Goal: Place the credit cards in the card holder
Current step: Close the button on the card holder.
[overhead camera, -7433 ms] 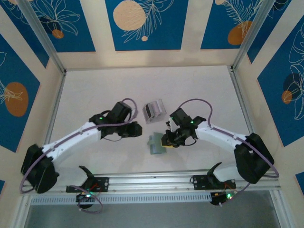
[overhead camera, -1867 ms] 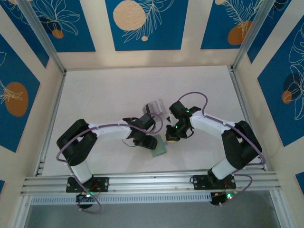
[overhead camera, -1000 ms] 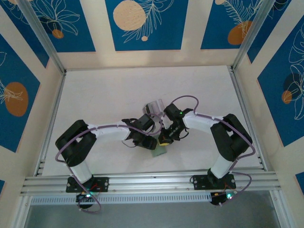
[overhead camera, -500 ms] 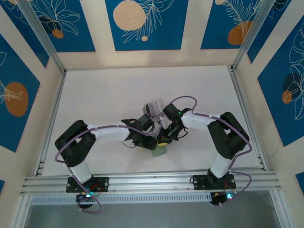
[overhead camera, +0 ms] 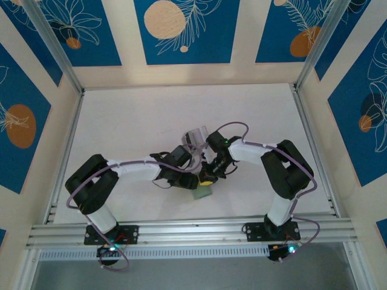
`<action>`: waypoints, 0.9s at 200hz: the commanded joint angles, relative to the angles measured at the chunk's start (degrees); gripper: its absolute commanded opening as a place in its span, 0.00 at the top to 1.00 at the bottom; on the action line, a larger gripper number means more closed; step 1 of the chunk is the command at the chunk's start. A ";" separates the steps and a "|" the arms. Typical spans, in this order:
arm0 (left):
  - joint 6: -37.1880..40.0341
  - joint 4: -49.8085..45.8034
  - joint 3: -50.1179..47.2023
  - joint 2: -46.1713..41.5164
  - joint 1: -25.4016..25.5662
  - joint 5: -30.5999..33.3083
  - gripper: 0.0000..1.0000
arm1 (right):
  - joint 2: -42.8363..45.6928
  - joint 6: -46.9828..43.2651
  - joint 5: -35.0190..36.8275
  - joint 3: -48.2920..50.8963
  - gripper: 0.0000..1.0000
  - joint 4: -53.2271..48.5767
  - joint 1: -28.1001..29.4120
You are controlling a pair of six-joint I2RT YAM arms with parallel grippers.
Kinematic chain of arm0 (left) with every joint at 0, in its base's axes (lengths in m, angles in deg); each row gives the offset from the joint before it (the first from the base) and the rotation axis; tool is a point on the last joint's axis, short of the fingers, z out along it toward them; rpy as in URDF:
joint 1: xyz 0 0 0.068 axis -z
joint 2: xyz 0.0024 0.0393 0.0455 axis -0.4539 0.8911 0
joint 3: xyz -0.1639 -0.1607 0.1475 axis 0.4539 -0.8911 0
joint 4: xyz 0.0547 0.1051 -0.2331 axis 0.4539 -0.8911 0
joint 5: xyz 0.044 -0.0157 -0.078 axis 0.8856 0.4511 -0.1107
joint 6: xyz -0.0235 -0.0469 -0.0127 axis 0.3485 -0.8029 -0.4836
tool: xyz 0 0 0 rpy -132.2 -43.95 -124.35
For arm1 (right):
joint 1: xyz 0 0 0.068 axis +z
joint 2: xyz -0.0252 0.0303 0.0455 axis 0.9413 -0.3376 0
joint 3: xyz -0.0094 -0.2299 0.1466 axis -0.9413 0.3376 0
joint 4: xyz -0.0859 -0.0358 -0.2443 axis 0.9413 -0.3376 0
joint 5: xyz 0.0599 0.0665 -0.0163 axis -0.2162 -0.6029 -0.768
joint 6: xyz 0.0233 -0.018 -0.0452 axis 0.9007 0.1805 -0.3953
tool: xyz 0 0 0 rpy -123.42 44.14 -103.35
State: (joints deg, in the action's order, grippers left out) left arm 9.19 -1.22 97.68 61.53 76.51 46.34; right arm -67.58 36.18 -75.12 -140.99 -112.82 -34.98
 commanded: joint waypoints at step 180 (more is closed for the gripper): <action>-4.69 4.39 -13.77 -21.64 -11.37 -7.08 0.37 | -3.27 3.67 14.56 -15.74 0.80 -16.93 6.45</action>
State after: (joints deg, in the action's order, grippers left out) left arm 3.68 4.64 85.11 42.45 66.30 40.31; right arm -71.82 39.85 -64.08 -152.44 -125.92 -29.65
